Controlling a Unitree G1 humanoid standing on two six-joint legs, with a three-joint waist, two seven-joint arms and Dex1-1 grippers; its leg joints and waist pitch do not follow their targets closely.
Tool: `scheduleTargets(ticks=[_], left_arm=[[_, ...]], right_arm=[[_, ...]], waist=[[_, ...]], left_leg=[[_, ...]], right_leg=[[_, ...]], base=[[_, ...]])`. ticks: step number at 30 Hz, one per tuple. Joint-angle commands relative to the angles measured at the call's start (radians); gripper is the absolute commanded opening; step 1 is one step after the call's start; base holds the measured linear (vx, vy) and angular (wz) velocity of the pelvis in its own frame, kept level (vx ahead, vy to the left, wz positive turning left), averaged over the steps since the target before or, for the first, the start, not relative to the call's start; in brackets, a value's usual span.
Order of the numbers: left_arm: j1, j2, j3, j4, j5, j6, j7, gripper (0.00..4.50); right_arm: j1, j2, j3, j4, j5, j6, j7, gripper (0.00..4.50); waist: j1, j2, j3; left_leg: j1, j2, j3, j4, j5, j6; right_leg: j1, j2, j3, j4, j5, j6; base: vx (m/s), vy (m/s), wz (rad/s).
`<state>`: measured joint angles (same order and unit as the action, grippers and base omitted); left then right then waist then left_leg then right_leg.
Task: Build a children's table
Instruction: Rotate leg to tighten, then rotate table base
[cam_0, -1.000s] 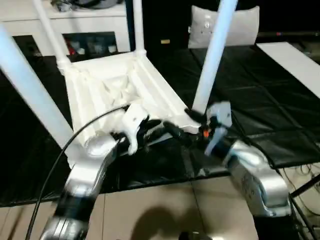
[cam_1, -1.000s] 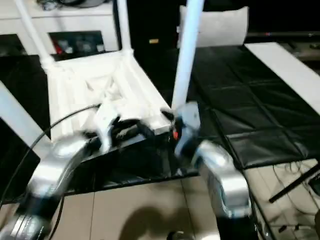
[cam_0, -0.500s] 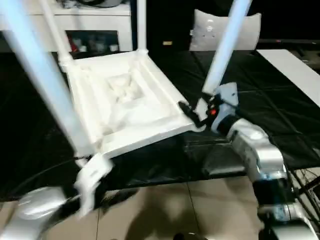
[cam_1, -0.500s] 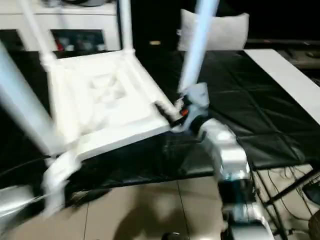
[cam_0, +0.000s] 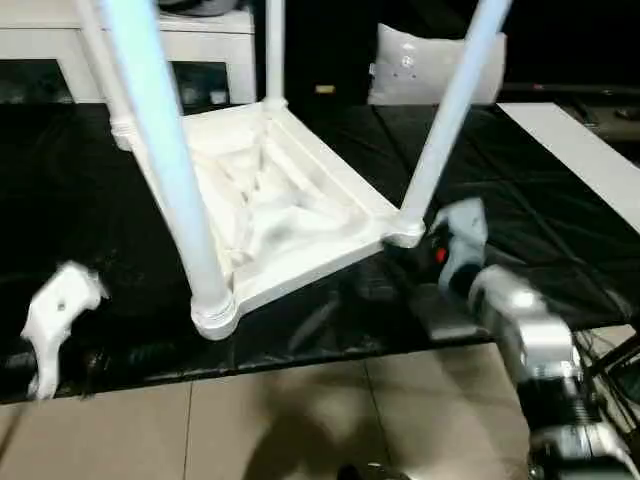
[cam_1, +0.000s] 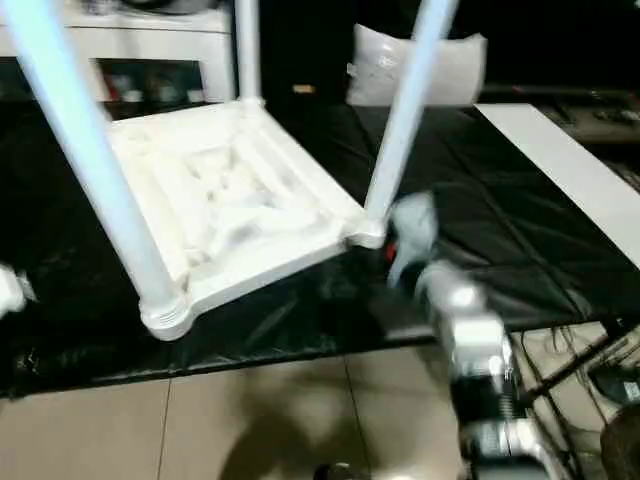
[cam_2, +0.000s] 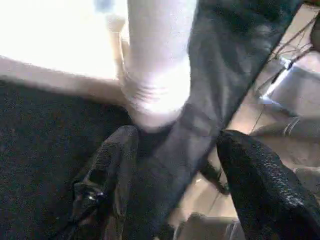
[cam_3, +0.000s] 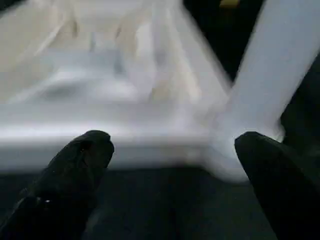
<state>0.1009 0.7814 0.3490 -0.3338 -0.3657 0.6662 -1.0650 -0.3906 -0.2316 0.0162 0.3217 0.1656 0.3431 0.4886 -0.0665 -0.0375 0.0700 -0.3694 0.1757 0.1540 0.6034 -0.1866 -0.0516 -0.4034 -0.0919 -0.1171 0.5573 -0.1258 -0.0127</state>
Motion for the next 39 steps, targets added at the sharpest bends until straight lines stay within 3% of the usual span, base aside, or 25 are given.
scheduleTargets(ticks=[1, 5, 8, 9, 10, 13, 14, 17, 21, 23, 26, 34, 36, 38, 39], left_arm=[[-0.06, -0.031, -0.014, 0.015, -0.039, -0.002, 0.023, 2.97], [-0.183, -0.126, -0.069, 0.056, -0.082, -0.002, 0.048, 2.97], [-0.242, -0.183, -0.118, 0.074, -0.125, 0.001, 0.033, 2.97], [-0.251, -0.193, -0.132, 0.077, -0.128, -0.001, 0.033, 2.97], [-0.255, -0.199, -0.138, 0.076, -0.131, 0.0, 0.032, 2.97], [-0.284, -0.25, -0.196, 0.068, -0.135, 0.002, 0.044, 2.97], [-0.291, -0.265, -0.211, 0.064, -0.139, 0.005, 0.05, 2.97], [-0.321, -0.315, -0.267, 0.049, -0.141, 0.013, 0.072, 3.08], [-0.373, -0.388, -0.351, 0.029, -0.164, 0.031, 0.089, 3.24], [-0.378, -0.396, -0.358, 0.027, -0.164, 0.032, 0.092, 3.42], [-0.393, -0.426, -0.4, 0.022, -0.159, 0.029, 0.099, 3.53], [-0.469, -0.51, -0.499, 0.075, -0.119, -0.006, 0.118, 3.77], [-0.491, -0.531, -0.519, 0.096, -0.106, -0.019, 0.122, 3.92], [-0.513, -0.551, -0.532, 0.126, -0.087, -0.04, 0.135, 4.04], [-0.525, -0.56, -0.536, 0.145, -0.077, -0.054, 0.141, 4.25]], right_arm=[[0.012, 0.01, 0.043, -0.03, -0.012, 0.032, -0.008, 4.5], [0.024, 0.041, 0.066, 0.004, -0.062, 0.054, -0.08, 4.5], [0.003, 0.068, 0.071, 0.049, -0.091, 0.067, -0.119, 4.5], [-0.004, 0.073, 0.075, 0.064, -0.095, 0.062, -0.123, 4.5], [-0.008, 0.076, 0.077, 0.072, -0.096, 0.058, -0.123, 4.5], [-0.045, 0.097, 0.084, 0.132, -0.095, 0.027, -0.133, 4.5], [-0.057, 0.103, 0.084, 0.155, -0.091, 0.015, -0.138, 4.5], [-0.107, 0.127, 0.078, 0.249, -0.092, -0.034, -0.15, 4.5], [-0.169, 0.165, 0.072, 0.331, -0.111, -0.084, -0.155, 4.5], [-0.174, 0.168, 0.074, 0.335, -0.112, -0.087, -0.155, 4.5], [-0.187, 0.177, 0.075, 0.341, -0.105, -0.092, -0.155, 4.5], [-0.221, 0.193, 0.072, 0.412, -0.121, -0.17, -0.134, 4.5], [-0.222, 0.194, 0.073, 0.416, -0.126, -0.172, -0.141, 4.5], [-0.227, 0.192, 0.069, 0.432, -0.134, -0.18, -0.165, 4.5], [-0.229, 0.189, 0.063, 0.443, -0.135, -0.185, -0.173, 4.5]], waist=[[-0.001, 0.021, -0.041], [-0.009, 0.022, -0.037], [-0.008, 0.023, -0.039], [-0.006, 0.03, -0.041], [-0.008, 0.027, -0.04], [-0.005, 0.03, -0.046], [-0.004, 0.028, -0.049], [-0.002, 0.029, -0.052], [-0.003, 0.027, -0.058], [-0.005, 0.025, -0.058], [-0.004, 0.026, -0.06], [-0.005, 0.026, -0.058], [-0.006, 0.025, -0.06], [-0.006, 0.023, -0.061], [-0.006, 0.028, -0.063]], left_leg=[[0.023, 0.042, -0.033, -0.09, -0.57, -0.04], [0.023, 0.04, -0.032, -0.088, -0.563, -0.047], [0.024, 0.04, -0.03, -0.087, -0.549, -0.045], [0.026, 0.04, -0.031, -0.086, -0.551, -0.047], [0.021, 0.042, -0.032, -0.089, -0.55, -0.048], [0.015, 0.045, -0.028, -0.09, -0.504, -0.043], [0.006, 0.046, -0.025, -0.092, -0.462, -0.037], [0.004, 0.047, -0.016, -0.089, -0.386, -0.025], [-0.003, 0.048, -0.012, -0.087, -0.316, -0.012], [-0.008, 0.046, -0.01, -0.087, -0.299, -0.006], [-0.004, 0.047, -0.005, -0.084, -0.283, 0.003], [0.006, 0.046, -0.001, -0.08, -0.36, -0.005], [-0.003, 0.046, -0.003, -0.081, -0.345, -0.003], [0.0, 0.045, -0.001, -0.079, -0.341, 0.001], [-0.001, 0.045, -0.002, -0.079, -0.327, 0.004]], right_leg=[[0.018, -0.052, 0.042, -0.089, -0.663, -0.065], [0.016, -0.053, 0.04, -0.092, -0.677, -0.07], [0.015, -0.055, 0.042, -0.094, -0.67, -0.071], [0.015, -0.056, 0.043, -0.091, -0.658, -0.077], [0.018, -0.056, 0.043, -0.088, -0.643, -0.084], [0.023, -0.056, 0.054, -0.074, -0.546, -0.123], [0.032, -0.056, 0.057, -0.064, -0.488, -0.146], [0.034, -0.053, 0.064, -0.052, -0.383, -0.192], [0.046, -0.052, 0.066, -0.041, -0.316, -0.217], [0.051, -0.051, 0.067, -0.039, -0.309, -0.219], [0.048, -0.049, 0.07, -0.04, -0.309, -0.221], [0.038, -0.047, 0.067, -0.058, -0.418, -0.189], [0.045, -0.049, 0.067, -0.053, -0.406, -0.191], [0.041, -0.047, 0.067, -0.057, -0.408, -0.187], [0.044, -0.048, 0.067, -0.053, -0.392, -0.194]], base=[[0.0, 0.0, 0.0], [0.0, 0.0, 0.0], [0.0, 0.0, 0.0], [0.0, 0.0, 0.0], [0.0, 0.0, 0.0], [0.0, 0.0, 0.0], [0.0, 0.0, 0.0], [0.0, 0.0, 0.0], [0.0, 0.0, 0.0], [0.0, 0.0, 0.0], [0.0, 0.0, 0.0], [0.0, 0.0, 0.0], [0.0, 0.0, 0.0], [0.0, 0.0, 0.0], [0.0, 0.0, 0.0]])
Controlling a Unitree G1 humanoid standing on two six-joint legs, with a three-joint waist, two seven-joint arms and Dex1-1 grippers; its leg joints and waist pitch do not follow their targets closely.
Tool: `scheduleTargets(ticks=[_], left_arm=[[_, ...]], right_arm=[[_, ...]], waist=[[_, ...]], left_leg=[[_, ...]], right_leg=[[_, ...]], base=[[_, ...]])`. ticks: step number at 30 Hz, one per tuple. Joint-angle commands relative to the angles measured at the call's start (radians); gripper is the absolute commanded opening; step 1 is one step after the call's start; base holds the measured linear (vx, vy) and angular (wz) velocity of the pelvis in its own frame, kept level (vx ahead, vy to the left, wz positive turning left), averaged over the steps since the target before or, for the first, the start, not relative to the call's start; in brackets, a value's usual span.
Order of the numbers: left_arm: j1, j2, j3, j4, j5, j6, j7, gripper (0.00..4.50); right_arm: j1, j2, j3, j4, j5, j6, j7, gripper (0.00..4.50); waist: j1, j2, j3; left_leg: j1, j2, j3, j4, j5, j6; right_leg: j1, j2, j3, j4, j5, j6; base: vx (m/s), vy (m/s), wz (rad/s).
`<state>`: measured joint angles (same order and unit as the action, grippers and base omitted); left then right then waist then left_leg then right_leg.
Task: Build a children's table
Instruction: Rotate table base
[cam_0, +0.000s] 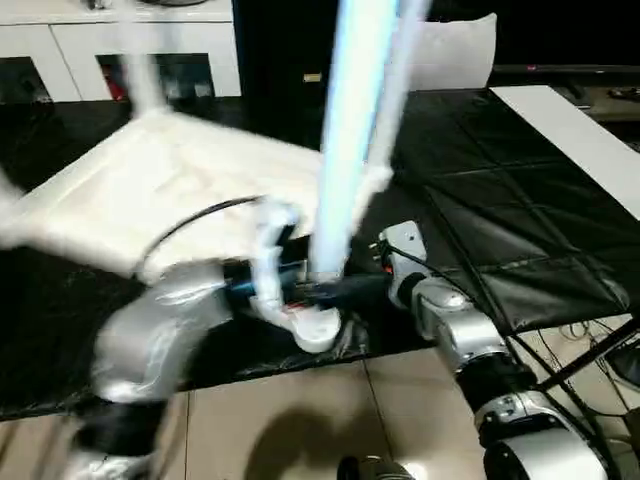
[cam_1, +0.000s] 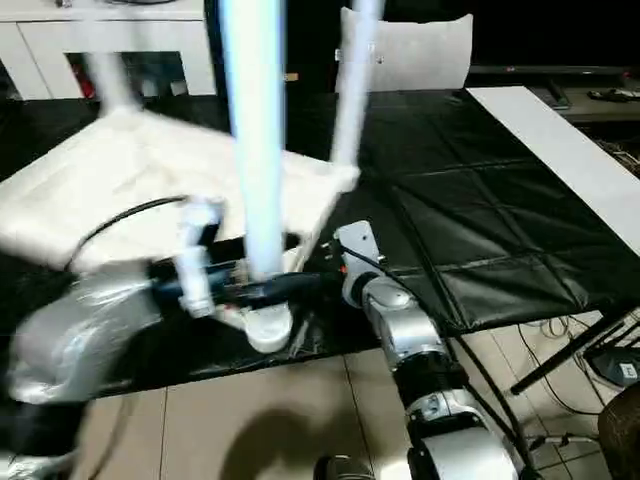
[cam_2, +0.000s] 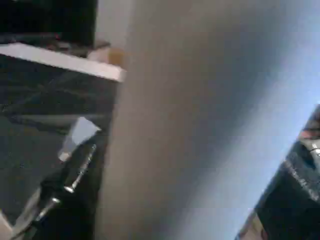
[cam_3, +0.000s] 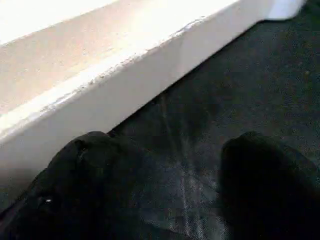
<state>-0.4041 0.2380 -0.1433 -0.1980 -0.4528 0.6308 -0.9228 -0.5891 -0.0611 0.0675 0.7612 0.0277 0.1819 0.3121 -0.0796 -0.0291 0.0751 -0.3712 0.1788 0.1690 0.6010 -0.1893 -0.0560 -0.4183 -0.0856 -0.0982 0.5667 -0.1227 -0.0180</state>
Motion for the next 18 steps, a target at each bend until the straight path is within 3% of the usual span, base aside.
scheduleTargets(ticks=[1, 5, 6, 8, 10, 11, 12, 14, 15, 16, 18], left_arm=[[-0.027, -0.022, -0.045, 0.02, 0.016, -0.027, 0.002, 4.28], [-0.071, -0.052, -0.049, 0.092, 0.049, -0.079, 0.025, 4.45], [-0.088, -0.063, -0.06, 0.118, 0.059, -0.1, 0.022, 4.45], [-0.098, -0.072, -0.065, 0.133, 0.061, -0.113, 0.02, 4.45], [-0.114, -0.078, -0.071, 0.164, 0.073, -0.143, 0.014, 4.45], [-0.119, -0.071, -0.067, 0.188, 0.081, -0.167, 0.005, 4.45], [-0.12, -0.068, -0.066, 0.192, 0.083, -0.171, 0.003, 4.45], [-0.122, -0.019, -0.062, 0.232, 0.101, -0.2, -0.037, 4.45], [-0.123, 0.003, -0.062, 0.247, 0.101, -0.204, -0.062, 4.45], [-0.123, 0.029, -0.063, 0.26, 0.101, -0.204, -0.09, 4.45], [-0.123, 0.071, -0.067, 0.276, 0.107, -0.205, -0.132, 4.45]], right_arm=[[-0.032, 0.017, 0.008, 0.009, 0.003, -0.027, 0.0, 4.5], [-0.029, 0.002, -0.009, 0.011, 0.009, -0.039, -0.002, 4.5], [-0.02, -0.007, -0.013, 0.005, 0.007, -0.044, 0.004, 4.5], [-0.012, -0.015, -0.017, -0.004, 0.006, -0.045, 0.007, 4.5], [0.01, -0.037, -0.02, -0.031, 0.002, -0.045, 0.015, 4.5], [0.028, -0.054, -0.019, -0.054, 0.002, -0.044, 0.028, 4.5], [0.032, -0.057, -0.018, -0.06, 0.002, -0.043, 0.032, 4.5], [0.081, -0.095, -0.013, -0.14, 0.011, -0.029, 0.092, 4.5], [0.101, -0.112, -0.011, -0.173, 0.017, -0.025, 0.119, 4.5], [0.124, -0.131, -0.01, -0.212, 0.028, -0.018, 0.154, 4.5], [0.16, -0.159, -0.008, -0.275, 0.05, -0.003, 0.207, 4.5]], waist=[[0.007, 0.018, -0.068], [0.013, 0.023, -0.072], [0.014, 0.033, -0.074], [0.014, 0.025, -0.074], [0.017, 0.027, -0.075], [0.018, 0.033, -0.078], [0.02, 0.032, -0.078], [0.026, 0.032, -0.076], [0.029, 0.044, -0.081], [0.029, 0.034, -0.081], [0.032, 0.038, -0.081]], left_leg=[[0.002, 0.041, -0.014, -0.075, -0.321, 0.011], [0.002, 0.042, -0.013, -0.074, -0.301, 0.023], [0.002, 0.042, -0.014, -0.073, -0.298, 0.024], [0.002, 0.041, -0.011, -0.072, -0.292, 0.032], [0.0, 0.04, -0.01, -0.07, -0.282, 0.038], [0.002, 0.04, -0.01, -0.069, -0.282, 0.042], [0.002, 0.039, -0.009, -0.07, -0.283, 0.044], [0.002, 0.038, -0.01, -0.07, -0.295, 0.053], [0.006, 0.04, -0.011, -0.069, -0.291, 0.049], [0.003, 0.037, -0.01, -0.069, -0.289, 0.052], [0.003, 0.038, -0.011, -0.069, -0.28, 0.053]], right_leg=[[0.057, -0.053, 0.048, -0.065, -0.392, -0.189], [0.061, -0.05, 0.047, -0.06, -0.34, -0.208], [0.064, -0.051, 0.047, -0.056, -0.331, -0.216], [0.064, -0.05, 0.047, -0.058, -0.321, -0.223], [0.066, -0.051, 0.047, -0.059, -0.326, -0.223], [0.066, -0.048, 0.046, -0.06, -0.32, -0.224], [0.067, -0.047, 0.045, -0.061, -0.324, -0.222], [0.068, -0.049, 0.044, -0.066, -0.369, -0.202], [0.067, -0.05, 0.045, -0.063, -0.38, -0.195], [0.069, -0.046, 0.043, -0.067, -0.382, -0.187], [0.07, -0.047, 0.045, -0.063, -0.374, -0.194]], base=[[0.0, 0.0, 0.0], [0.0, 0.0, 0.0], [0.0, 0.0, 0.0], [0.0, 0.0, 0.0], [0.0, 0.0, 0.0], [0.0, 0.0, 0.0], [0.0, 0.0, 0.0], [0.0, 0.0, 0.0], [0.0, 0.0, 0.0], [0.0, 0.0, 0.0], [0.0, 0.0, 0.0]])
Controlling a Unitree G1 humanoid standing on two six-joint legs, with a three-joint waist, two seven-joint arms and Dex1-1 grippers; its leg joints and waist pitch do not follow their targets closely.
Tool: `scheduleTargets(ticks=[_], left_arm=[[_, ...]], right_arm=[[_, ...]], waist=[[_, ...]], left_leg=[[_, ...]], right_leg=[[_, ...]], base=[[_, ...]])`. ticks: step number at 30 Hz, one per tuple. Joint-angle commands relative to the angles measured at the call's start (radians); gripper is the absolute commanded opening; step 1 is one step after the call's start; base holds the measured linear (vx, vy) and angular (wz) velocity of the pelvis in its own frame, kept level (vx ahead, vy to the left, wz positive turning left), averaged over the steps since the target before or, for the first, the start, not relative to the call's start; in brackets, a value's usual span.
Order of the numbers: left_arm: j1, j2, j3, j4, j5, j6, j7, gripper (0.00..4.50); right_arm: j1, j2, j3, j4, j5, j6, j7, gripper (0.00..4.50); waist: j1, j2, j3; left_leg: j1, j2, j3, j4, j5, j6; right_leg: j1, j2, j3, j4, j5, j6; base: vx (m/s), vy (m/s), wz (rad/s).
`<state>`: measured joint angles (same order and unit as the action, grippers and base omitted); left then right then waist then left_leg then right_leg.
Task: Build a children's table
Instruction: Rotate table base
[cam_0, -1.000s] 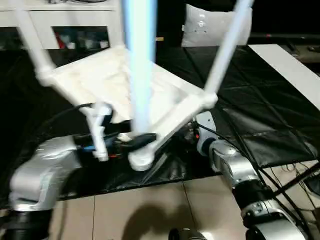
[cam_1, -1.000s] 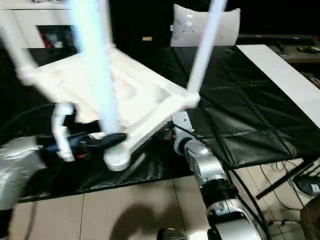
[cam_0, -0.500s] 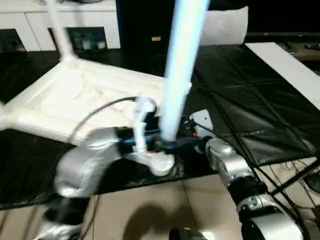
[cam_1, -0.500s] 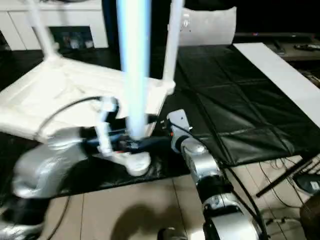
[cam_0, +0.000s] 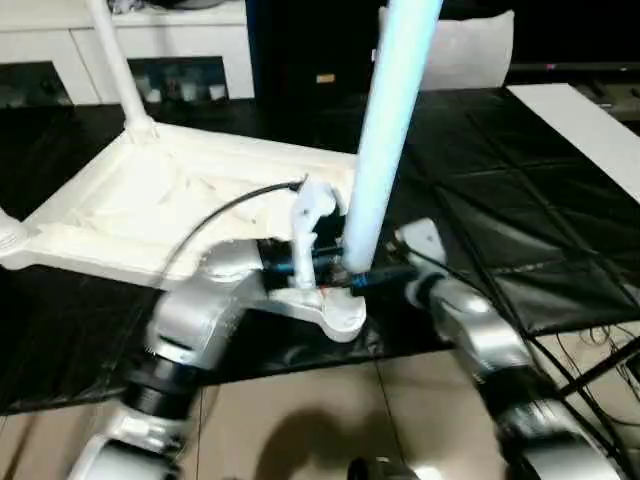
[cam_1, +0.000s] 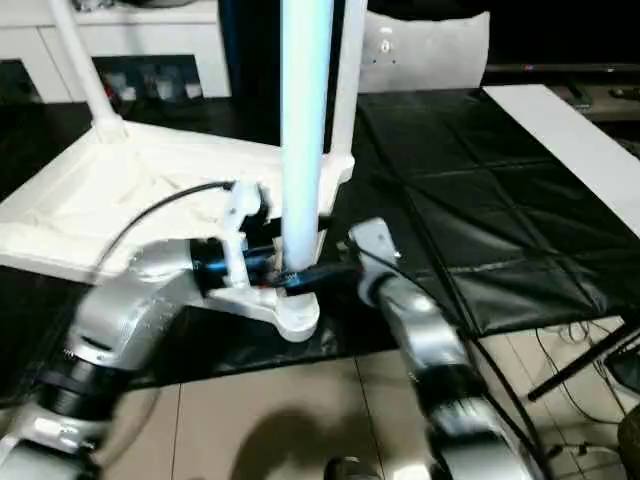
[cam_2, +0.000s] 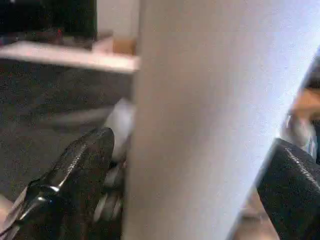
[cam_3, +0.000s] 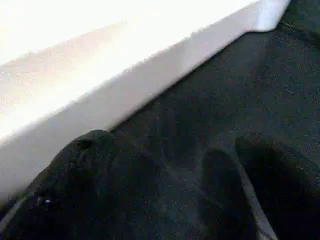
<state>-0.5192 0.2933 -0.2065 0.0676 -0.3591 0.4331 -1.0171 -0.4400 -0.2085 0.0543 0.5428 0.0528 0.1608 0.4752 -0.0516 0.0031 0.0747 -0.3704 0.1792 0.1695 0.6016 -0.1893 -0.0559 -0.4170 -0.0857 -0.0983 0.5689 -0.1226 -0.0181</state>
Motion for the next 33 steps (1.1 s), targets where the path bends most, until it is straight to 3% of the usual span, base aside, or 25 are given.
scheduleTargets(ticks=[1, 4, 6, 7, 8, 9, 10, 11, 14, 19, 21, 23, 26, 28, 29, 33], left_arm=[[-0.009, 0.046, -0.01, 0.022, 0.019, -0.011, -0.073, 4.45], [-0.018, 0.103, -0.023, 0.06, 0.025, -0.025, -0.151, 4.45], [-0.036, 0.14, -0.033, 0.11, 0.024, -0.047, -0.228, 4.45], [-0.054, 0.16, -0.051, 0.154, 0.051, -0.092, -0.257, 4.3], [-0.076, 0.175, -0.074, 0.207, 0.09, -0.143, -0.274, 4.18], [-0.076, 0.175, -0.074, 0.207, 0.09, -0.143, -0.274, 4.1], [-0.118, 0.205, -0.126, 0.302, 0.181, -0.25, -0.291, 4.1], [-0.139, 0.215, -0.148, 0.344, 0.221, -0.289, -0.287, 4.07], [-0.184, 0.224, -0.185, 0.431, 0.291, -0.381, -0.286, 3.8], [-0.23, 0.208, -0.226, 0.518, 0.333, -0.473, -0.324, 3.31], [-0.251, 0.199, -0.244, 0.574, 0.361, -0.533, -0.339, 3.31], [-0.256, 0.197, -0.252, 0.588, 0.375, -0.552, -0.336, 2.92], [-0.274, 0.178, -0.257, 0.642, 0.405, -0.611, -0.313, 2.78], [-0.283, 0.17, -0.26, 0.665, 0.413, -0.633, -0.311, 2.6], [-0.287, 0.168, -0.263, 0.67, 0.411, -0.632, -0.331, 2.6], [-0.307, 0.164, -0.267, 0.712, 0.437, -0.673, -0.328, 2.33]], right_arm=[[0.035, -0.035, 0.012, -0.097, 0.036, 0.025, 0.08, 4.5], [0.082, -0.087, 0.022, -0.177, 0.057, 0.035, 0.152, 4.5], [0.115, -0.124, 0.023, -0.238, 0.076, 0.043, 0.201, 4.5], [0.135, -0.144, 0.025, -0.282, 0.089, 0.054, 0.236, 4.5], [0.153, -0.163, 0.029, -0.318, 0.099, 0.058, 0.273, 4.5], [0.153, -0.163, 0.029, -0.318, 0.099, 0.058, 0.273, 4.5], [0.185, -0.201, 0.042, -0.391, 0.123, 0.075, 0.339, 4.5], [0.196, -0.218, 0.05, -0.419, 0.133, 0.08, 0.368, 4.5], [0.218, -0.253, 0.068, -0.491, 0.163, 0.111, 0.428, 4.5], [0.242, -0.296, 0.102, -0.564, 0.203, 0.154, 0.513, 4.5], [0.253, -0.308, 0.109, -0.599, 0.225, 0.18, 0.545, 4.5], [0.256, -0.313, 0.112, -0.607, 0.226, 0.185, 0.553, 4.5], [0.26, -0.327, 0.122, -0.614, 0.224, 0.194, 0.56, 4.5], [0.262, -0.335, 0.129, -0.619, 0.221, 0.196, 0.566, 4.5], [0.262, -0.339, 0.131, -0.626, 0.225, 0.202, 0.573, 4.5], [0.257, -0.346, 0.131, -0.628, 0.224, 0.211, 0.577, 4.5]], waist=[[0.005, 0.006, -0.084], [0.007, 0.006, -0.081], [0.01, 0.007, -0.078], [0.008, 0.008, -0.079], [0.01, 0.007, -0.078], [0.01, 0.007, -0.078], [0.01, 0.006, -0.075], [0.012, 0.004, -0.077], [0.014, 0.003, -0.078], [0.017, -0.002, -0.08], [0.021, -0.002, -0.083], [0.027, -0.001, -0.085], [0.04, -0.003, -0.085], [0.043, -0.003, -0.085], [0.046, -0.01, -0.085], [0.06, -0.007, -0.084]], left_leg=[[0.003, 0.039, -0.011, -0.068, -0.269, 0.056], [0.005, 0.039, -0.01, -0.069, -0.279, 0.057], [0.008, 0.035, -0.01, -0.07, -0.299, 0.061], [0.008, 0.038, -0.012, -0.07, -0.304, 0.054], [0.011, 0.033, -0.012, -0.069, -0.319, 0.059], [0.011, 0.033, -0.012, -0.069, -0.319, 0.059], [0.009, 0.032, -0.015, -0.071, -0.328, 0.063], [0.012, 0.033, -0.015, -0.07, -0.332, 0.061], [0.007, 0.033, -0.018, -0.068, -0.321, 0.053], [0.002, 0.038, -0.018, -0.067, -0.301, 0.06], [0.001, 0.036, -0.016, -0.065, -0.285, 0.07], [-0.001, 0.039, -0.017, -0.065, -0.272, 0.068], [0.006, 0.04, -0.012, -0.063, -0.252, 0.068], [0.004, 0.04, -0.013, -0.064, -0.252, 0.068], [0.005, 0.04, -0.011, -0.063, -0.251, 0.07], [0.009, 0.043, -0.012, -0.065, -0.249, 0.063]], right_leg=[[0.07, -0.049, 0.047, -0.062, -0.367, -0.196], [0.066, -0.048, 0.046, -0.066, -0.397, -0.192], [0.063, -0.046, 0.044, -0.076, -0.449, -0.171], [0.062, -0.049, 0.045, -0.071, -0.452, -0.17], [0.059, -0.044, 0.042, -0.083, -0.486, -0.147], [0.059, -0.044, 0.042, -0.083, -0.486, -0.147], [0.06, -0.043, 0.04, -0.091, -0.516, -0.125], [0.059, -0.046, 0.042, -0.089, -0.531, -0.107], [0.061, -0.053, 0.04, -0.091, -0.57, -0.097], [0.064, -0.058, 0.041, -0.086, -0.538, -0.122], [0.064, -0.055, 0.041, -0.086, -0.514, -0.13], [0.067, -0.059, 0.042, -0.079, -0.493, -0.136], [0.062, -0.058, 0.044, -0.079, -0.462, -0.156], [0.065, -0.058, 0.044, -0.077, -0.461, -0.155], [0.064, -0.058, 0.043, -0.078, -0.467, -0.152], [0.062, -0.061, 0.045, -0.077, -0.473, -0.15]], base=[[0.0, 0.0, 0.0], [0.0, 0.0, 0.0], [0.0, 0.0, 0.0], [0.0, 0.0, 0.0], [0.0, 0.0, 0.0], [0.0, 0.0, 0.0], [0.0, 0.0, 0.0], [0.0, 0.0, 0.0], [0.0, 0.0, 0.0], [0.0, 0.0, 0.0], [0.0, 0.0, 0.0], [0.0, 0.0, 0.0], [0.0, 0.0, 0.0], [0.0, 0.0, 0.0], [0.0, 0.0, 0.0], [0.0, 0.0, 0.0]])
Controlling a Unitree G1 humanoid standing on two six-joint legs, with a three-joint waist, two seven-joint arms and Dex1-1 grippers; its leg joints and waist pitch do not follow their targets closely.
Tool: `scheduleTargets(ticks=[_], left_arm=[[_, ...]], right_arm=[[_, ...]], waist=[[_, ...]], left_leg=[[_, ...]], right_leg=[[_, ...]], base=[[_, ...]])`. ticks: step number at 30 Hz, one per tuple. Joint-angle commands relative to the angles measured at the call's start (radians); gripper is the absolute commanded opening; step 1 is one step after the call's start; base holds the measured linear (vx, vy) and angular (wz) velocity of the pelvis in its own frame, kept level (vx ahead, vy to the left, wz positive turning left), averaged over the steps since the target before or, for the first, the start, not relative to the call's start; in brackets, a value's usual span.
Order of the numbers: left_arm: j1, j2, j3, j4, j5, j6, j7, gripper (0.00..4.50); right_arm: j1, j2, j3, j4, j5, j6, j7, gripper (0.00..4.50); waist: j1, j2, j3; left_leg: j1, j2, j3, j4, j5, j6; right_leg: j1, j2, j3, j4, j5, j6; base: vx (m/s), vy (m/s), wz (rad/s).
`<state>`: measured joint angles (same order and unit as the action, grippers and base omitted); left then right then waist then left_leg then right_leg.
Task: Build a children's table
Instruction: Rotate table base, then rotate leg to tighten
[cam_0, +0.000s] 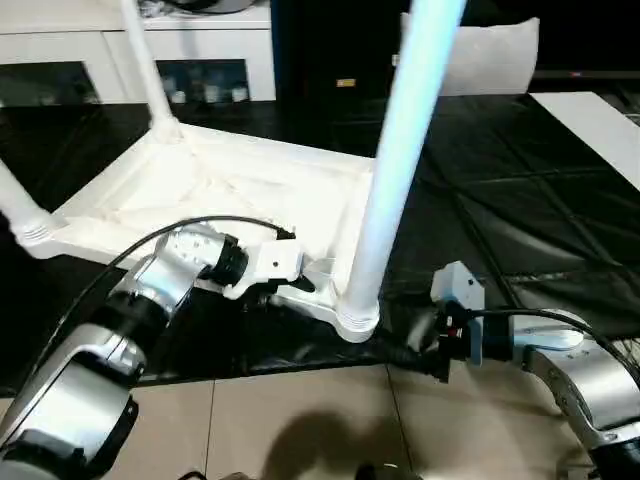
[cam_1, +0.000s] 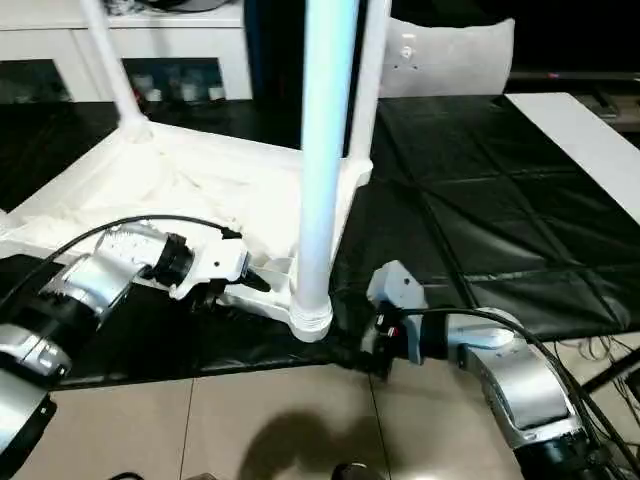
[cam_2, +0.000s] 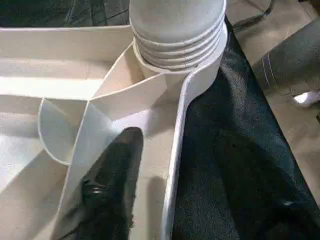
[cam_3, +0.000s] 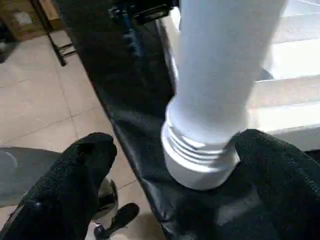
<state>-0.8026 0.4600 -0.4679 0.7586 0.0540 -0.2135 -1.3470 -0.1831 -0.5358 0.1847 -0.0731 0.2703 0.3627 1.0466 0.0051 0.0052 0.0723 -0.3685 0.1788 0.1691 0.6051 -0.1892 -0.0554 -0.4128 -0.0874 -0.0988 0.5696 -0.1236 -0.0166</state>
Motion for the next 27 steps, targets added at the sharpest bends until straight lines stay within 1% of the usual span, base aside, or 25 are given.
scheduleTargets(ticks=[1, 2, 3, 5, 6, 7, 8, 9, 10, 11, 12, 13, 14, 16, 17, 18, 19, 20, 21, 22, 23, 24, 25, 26, 27], left_arm=[[-0.028, -0.005, -0.004, 0.032, 0.03, -0.039, 0.007, 2.2], [-0.037, -0.014, -0.002, 0.054, 0.039, -0.061, 0.013, 2.1], [-0.041, -0.017, -0.002, 0.061, 0.041, -0.068, 0.014, 2.04], [-0.047, -0.025, -0.001, 0.076, 0.044, -0.079, 0.015, 1.9], [-0.059, -0.043, -0.002, 0.102, 0.044, -0.092, 0.013, 1.78], [-0.069, -0.055, -0.007, 0.119, 0.048, -0.101, 0.009, 1.78], [-0.076, -0.062, -0.01, 0.128, 0.05, -0.103, 0.006, 1.66], [-0.086, -0.071, -0.012, 0.144, 0.053, -0.111, 0.004, 1.61], [-0.102, -0.086, -0.019, 0.172, 0.065, -0.128, -0.003, 1.56], [-0.104, -0.088, -0.019, 0.178, 0.068, -0.131, -0.004, 1.32], [-0.113, -0.098, -0.025, 0.195, 0.078, -0.141, -0.008, 1.32], [-0.118, -0.103, -0.027, 0.206, 0.083, -0.148, -0.009, 1.21], [-0.125, -0.109, -0.032, 0.218, 0.09, -0.152, -0.009, 1.16], [-0.134, -0.117, -0.034, 0.237, 0.099, -0.158, -0.007, 1.1], [-0.134, -0.117, -0.034, 0.238, 0.1, -0.158, -0.007, 0.88], [-0.146, -0.124, -0.04, 0.265, 0.116, -0.165, -0.005, 0.8], [-0.146, -0.124, -0.04, 0.265, 0.116, -0.165, -0.005, 0.77], [-0.16, -0.124, -0.053, 0.299, 0.143, -0.179, 0.005, 0.74], [-0.16, -0.124, -0.053, 0.299, 0.143, -0.179, 0.005, 0.66], [-0.174, -0.121, -0.063, 0.328, 0.169, -0.194, 0.02, 0.66], [-0.18, -0.117, -0.071, 0.34, 0.184, -0.199, 0.027, 0.54], [-0.184, -0.114, -0.076, 0.348, 0.196, -0.201, 0.033, 0.43], [-0.188, -0.113, -0.081, 0.355, 0.208, -0.194, 0.046, 0.34], [-0.19, -0.113, -0.08, 0.359, 0.212, -0.186, 0.054, 0.34], [-0.191, -0.12, -0.07, 0.366, 0.202, -0.183, 0.04, 0.22]], right_arm=[[-0.002, -0.019, 0.001, -0.01, 0.006, 0.009, 0.006, 4.5], [-0.005, -0.02, 0.003, -0.011, 0.007, 0.013, 0.008, 4.5], [-0.005, -0.02, 0.003, -0.012, 0.008, 0.015, 0.009, 4.5], [-0.006, -0.021, 0.004, -0.014, 0.01, 0.019, 0.011, 4.5], [-0.006, -0.022, 0.006, -0.015, 0.012, 0.023, 0.015, 4.5], [-0.005, -0.024, 0.009, -0.013, 0.01, 0.022, 0.018, 4.5], [-0.004, -0.024, 0.01, -0.012, 0.008, 0.02, 0.019, 4.5], [-0.004, -0.025, 0.012, -0.01, 0.007, 0.02, 0.021, 4.5], [-0.003, -0.024, 0.015, -0.012, 0.006, 0.02, 0.019, 4.5], [-0.002, -0.024, 0.015, -0.012, 0.006, 0.02, 0.019, 4.5], [0.0, -0.022, 0.015, -0.016, 0.009, 0.024, 0.016, 4.5], [0.001, -0.021, 0.014, -0.019, 0.011, 0.027, 0.015, 4.5], [0.004, -0.023, 0.015, -0.022, 0.009, 0.026, 0.013, 4.5], [0.008, -0.025, 0.016, -0.025, 0.005, 0.024, 0.013, 4.5], [0.008, -0.025, 0.016, -0.025, 0.005, 0.024, 0.013, 4.5], [0.014, -0.026, 0.015, -0.031, 0.006, 0.027, 0.012, 4.5], [0.014, -0.026, 0.015, -0.031, 0.006, 0.027, 0.012, 4.5], [0.022, -0.028, 0.014, -0.041, 0.01, 0.032, 0.012, 4.5], [0.022, -0.028, 0.014, -0.041, 0.01, 0.032, 0.012, 4.5], [0.028, -0.031, 0.014, -0.046, 0.011, 0.032, 0.012, 4.5], [0.028, -0.032, 0.013, -0.047, 0.012, 0.033, 0.011, 4.5], [0.029, -0.031, 0.012, -0.047, 0.012, 0.033, 0.01, 4.5], [0.028, -0.031, 0.012, -0.047, 0.012, 0.033, 0.008, 4.5], [0.027, -0.03, 0.012, -0.047, 0.012, 0.033, 0.007, 4.5], [0.026, -0.029, 0.011, -0.046, 0.013, 0.032, 0.007, 4.5]], waist=[[0.003, -0.013, -0.081], [0.005, -0.011, -0.082], [0.004, -0.012, -0.081], [0.006, -0.012, -0.081], [0.007, -0.017, -0.081], [0.008, -0.016, -0.081], [0.01, -0.012, -0.082], [0.011, -0.013, -0.083], [0.013, -0.011, -0.083], [0.014, -0.014, -0.084], [0.014, -0.015, -0.083], [0.015, -0.011, -0.083], [0.015, -0.014, -0.084], [0.015, -0.015, -0.084], [0.016, -0.008, -0.085], [0.018, 0.005, -0.085], [0.015, 0.0, -0.086], [0.017, -0.001, -0.087], [0.016, -0.001, -0.086], [0.018, -0.002, -0.085], [0.019, 0.001, -0.086], [0.017, -0.001, -0.085], [0.018, 0.0, -0.085], [0.018, -0.001, -0.085], [0.02, -0.004, -0.083]], left_leg=[[0.005, 0.042, -0.011, -0.068, -0.249, 0.065], [0.005, 0.042, -0.012, -0.069, -0.244, 0.062], [0.005, 0.04, -0.011, -0.067, -0.247, 0.062], [0.006, 0.04, -0.012, -0.067, -0.246, 0.062], [0.004, 0.039, -0.011, -0.066, -0.242, 0.065], [0.004, 0.038, -0.01, -0.065, -0.24, 0.068], [0.004, 0.039, -0.012, -0.066, -0.236, 0.068], [0.003, 0.04, -0.012, -0.066, -0.232, 0.07], [0.003, 0.039, -0.011, -0.065, -0.233, 0.072], [0.002, 0.039, -0.012, -0.065, -0.233, 0.072], [0.001, 0.038, -0.012, -0.066, -0.231, 0.073], [0.0, 0.037, -0.012, -0.065, -0.23, 0.073], [0.001, 0.036, -0.011, -0.064, -0.229, 0.074], [0.001, 0.036, -0.011, -0.064, -0.226, 0.076], [0.001, 0.038, -0.012, -0.064, -0.226, 0.077], [0.003, 0.038, -0.014, -0.066, -0.23, 0.076], [0.003, 0.038, -0.012, -0.065, -0.234, 0.077], [0.003, 0.038, -0.013, -0.066, -0.239, 0.075], [0.003, 0.037, -0.012, -0.066, -0.243, 0.077], [0.004, 0.036, -0.012, -0.065, -0.248, 0.076], [0.004, 0.037, -0.014, -0.066, -0.248, 0.073], [0.003, 0.036, -0.014, -0.066, -0.249, 0.073], [0.005, 0.036, -0.014, -0.066, -0.252, 0.072], [0.006, 0.035, -0.013, -0.065, -0.254, 0.071], [0.007, 0.034, -0.012, -0.064, -0.258, 0.07]], right_leg=[[0.058, -0.059, 0.044, -0.08, -0.476, -0.148], [0.06, -0.06, 0.045, -0.078, -0.473, -0.146], [0.06, -0.059, 0.043, -0.08, -0.484, -0.139], [0.06, -0.062, 0.043, -0.082, -0.496, -0.137], [0.06, -0.061, 0.042, -0.082, -0.498, -0.136], [0.06, -0.061, 0.041, -0.084, -0.502, -0.132], [0.061, -0.062, 0.042, -0.083, -0.498, -0.134], [0.062, -0.062, 0.042, -0.082, -0.489, -0.136], [0.061, -0.061, 0.041, -0.083, -0.485, -0.136], [0.063, -0.062, 0.041, -0.083, -0.48, -0.135], [0.064, -0.062, 0.04, -0.083, -0.48, -0.134], [0.065, -0.062, 0.039, -0.083, -0.481, -0.134], [0.065, -0.061, 0.039, -0.085, -0.48, -0.132], [0.065, -0.06, 0.038, -0.085, -0.484, -0.131], [0.065, -0.06, 0.038, -0.085, -0.464, -0.14], [0.066, -0.059, 0.038, -0.083, -0.455, -0.145], [0.065, -0.057, 0.038, -0.087, -0.447, -0.145], [0.068, -0.058, 0.038, -0.082, -0.436, -0.153], [0.066, -0.056, 0.037, -0.085, -0.442, -0.15], [0.066, -0.056, 0.036, -0.087, -0.458, -0.142], [0.069, -0.057, 0.036, -0.086, -0.46, -0.139], [0.069, -0.056, 0.035, -0.086, -0.463, -0.137], [0.068, -0.057, 0.034, -0.087, -0.469, -0.136], [0.067, -0.058, 0.034, -0.09, -0.487, -0.133], [0.066, -0.059, 0.033, -0.094, -0.508, -0.131]], base=[[0.0, 0.0, 0.0], [0.0, 0.0, 0.0], [0.0, 0.0, 0.0], [0.0, 0.0, 0.0], [0.0, 0.0, 0.0], [0.0, 0.0, 0.0], [0.0, 0.0, 0.0], [0.0, 0.0, 0.0], [0.0, 0.0, 0.0], [0.0, 0.0, 0.0], [0.0, 0.0, 0.0], [0.0, 0.0, 0.0], [0.0, 0.0, 0.0], [0.0, 0.0, 0.0], [0.0, 0.0, 0.0], [0.0, 0.0, 0.0], [0.0, 0.0, 0.0], [0.0, 0.0, 0.0], [0.0, 0.0, 0.0], [0.0, 0.0, 0.0], [0.0, 0.0, 0.0], [0.0, 0.0, 0.0], [0.0, 0.0, 0.0], [0.0, 0.0, 0.0], [0.0, 0.0, 0.0]])
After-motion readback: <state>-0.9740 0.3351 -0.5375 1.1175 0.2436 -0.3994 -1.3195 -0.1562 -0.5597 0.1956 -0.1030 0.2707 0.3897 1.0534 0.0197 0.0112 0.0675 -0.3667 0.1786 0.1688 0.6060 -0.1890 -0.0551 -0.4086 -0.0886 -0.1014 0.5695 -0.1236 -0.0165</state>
